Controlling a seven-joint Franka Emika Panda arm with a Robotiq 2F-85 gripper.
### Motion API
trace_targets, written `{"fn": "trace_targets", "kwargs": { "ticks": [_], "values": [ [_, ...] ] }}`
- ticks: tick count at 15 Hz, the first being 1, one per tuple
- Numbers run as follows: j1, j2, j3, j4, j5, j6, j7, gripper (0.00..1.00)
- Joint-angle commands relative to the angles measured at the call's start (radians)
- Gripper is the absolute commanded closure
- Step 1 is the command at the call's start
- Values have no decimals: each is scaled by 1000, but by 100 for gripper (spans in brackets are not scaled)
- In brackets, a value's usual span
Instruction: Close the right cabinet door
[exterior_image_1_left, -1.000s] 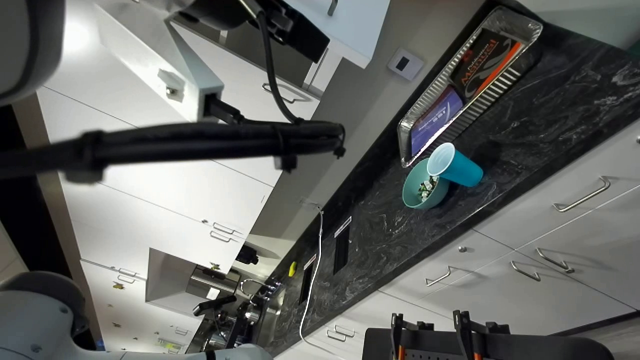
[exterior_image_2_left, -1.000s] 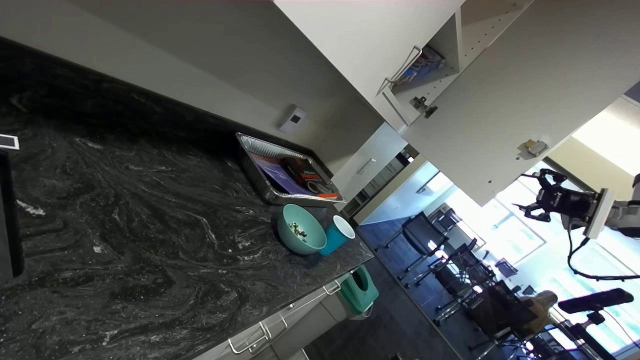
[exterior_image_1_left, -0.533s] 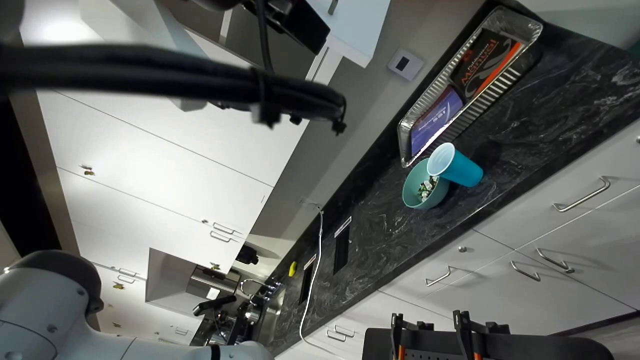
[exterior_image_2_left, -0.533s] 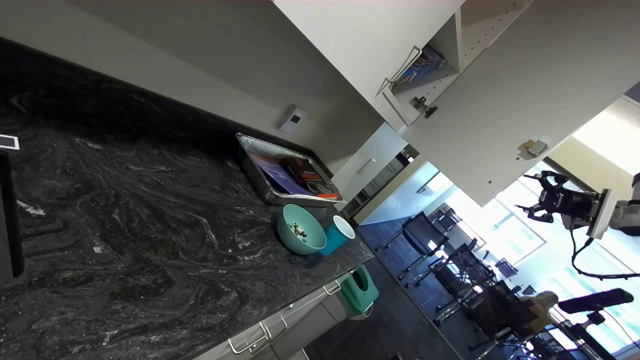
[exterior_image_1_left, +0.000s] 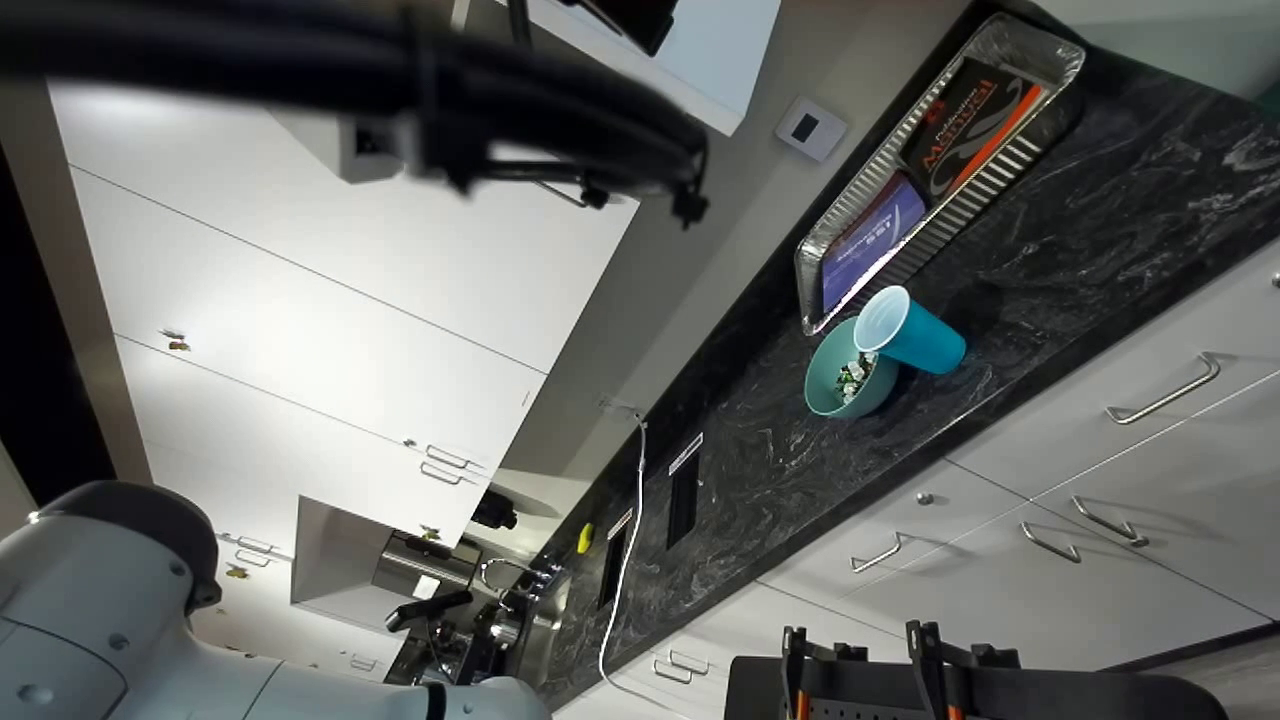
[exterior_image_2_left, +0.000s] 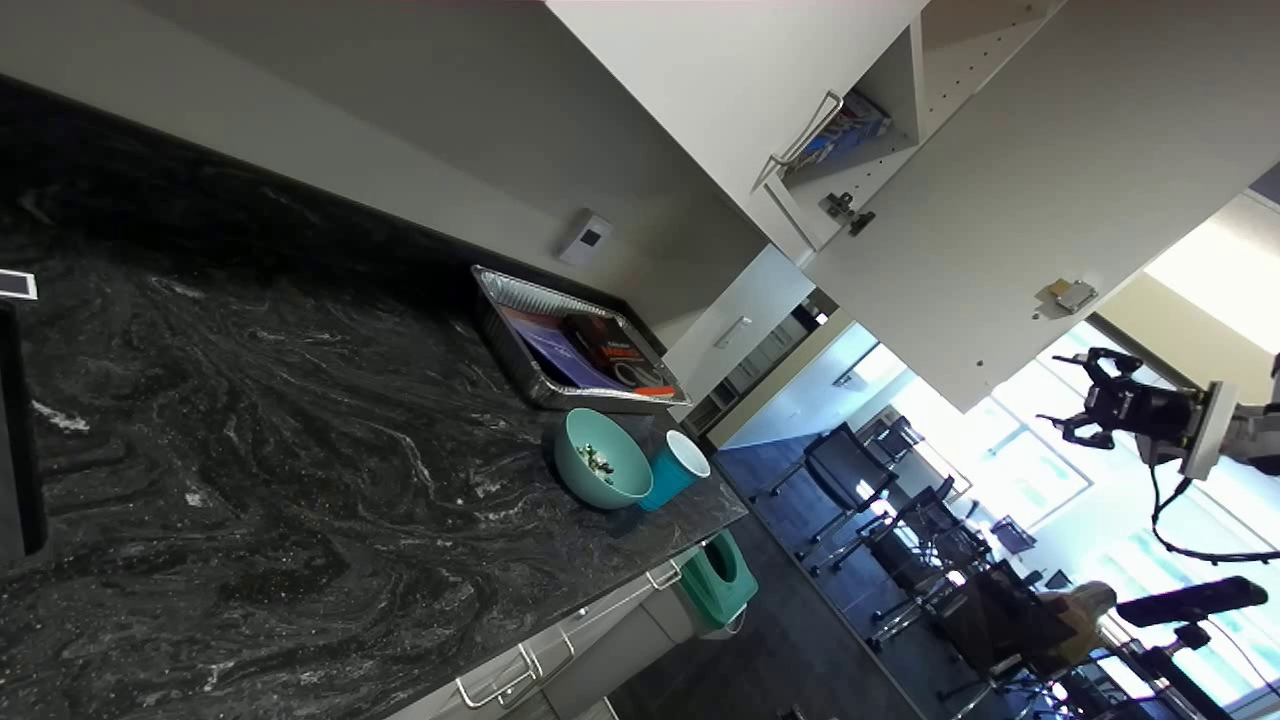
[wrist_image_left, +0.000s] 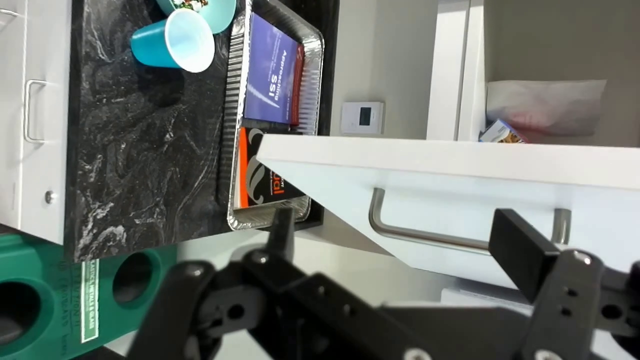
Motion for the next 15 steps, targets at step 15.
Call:
{"fn": "trace_targets", "kwargs": {
  "ticks": [15],
  "values": [
    [-29,21,37,5,33,16,0,0]
  ]
}}
